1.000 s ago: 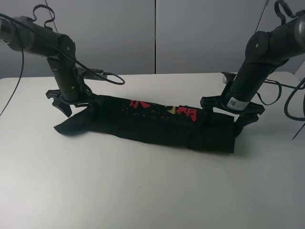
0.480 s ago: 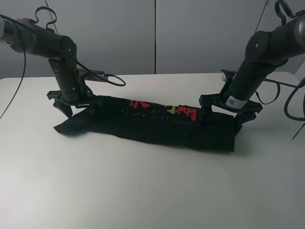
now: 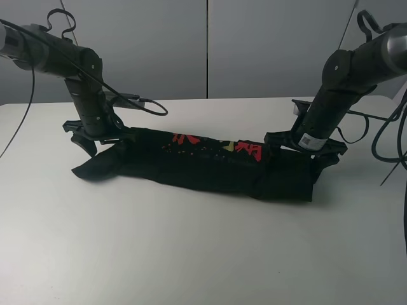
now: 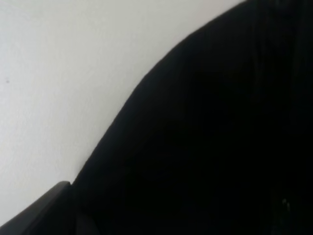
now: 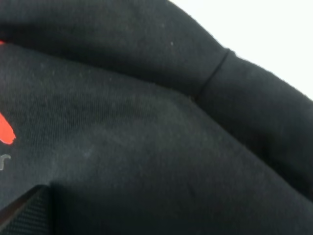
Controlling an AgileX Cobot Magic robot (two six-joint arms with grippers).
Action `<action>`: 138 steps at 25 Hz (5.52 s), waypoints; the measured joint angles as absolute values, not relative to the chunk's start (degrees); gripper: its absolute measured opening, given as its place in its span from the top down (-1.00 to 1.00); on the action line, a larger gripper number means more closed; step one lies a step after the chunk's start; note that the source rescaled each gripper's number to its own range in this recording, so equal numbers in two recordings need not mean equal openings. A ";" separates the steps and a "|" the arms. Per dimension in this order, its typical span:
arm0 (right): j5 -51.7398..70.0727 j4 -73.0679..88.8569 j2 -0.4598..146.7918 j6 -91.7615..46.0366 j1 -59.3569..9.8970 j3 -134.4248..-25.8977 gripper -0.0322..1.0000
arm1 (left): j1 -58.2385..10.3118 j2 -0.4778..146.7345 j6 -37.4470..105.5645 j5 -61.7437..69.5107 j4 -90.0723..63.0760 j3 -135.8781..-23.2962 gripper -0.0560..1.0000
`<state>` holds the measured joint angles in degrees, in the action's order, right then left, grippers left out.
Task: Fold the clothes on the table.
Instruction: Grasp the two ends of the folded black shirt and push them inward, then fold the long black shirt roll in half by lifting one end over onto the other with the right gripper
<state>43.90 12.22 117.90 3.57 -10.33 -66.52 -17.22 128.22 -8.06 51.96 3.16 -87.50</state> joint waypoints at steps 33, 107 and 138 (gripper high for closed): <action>41.96 25.63 120.76 -11.43 -9.90 -67.24 0.61 | -17.22 128.22 -7.59 51.96 3.52 -87.50 -0.99; 42.64 99.34 130.58 -57.36 -26.86 -75.40 0.64 | -17.22 128.22 -4.56 52.40 1.41 -87.50 -0.99; 41.91 99.44 134.62 -54.50 -29.97 -80.33 0.64 | -17.13 126.49 0.00 59.83 -1.92 -95.55 -0.99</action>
<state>41.91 99.44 134.62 -54.50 -29.97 -80.33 -17.13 126.49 0.00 59.83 -1.92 -95.55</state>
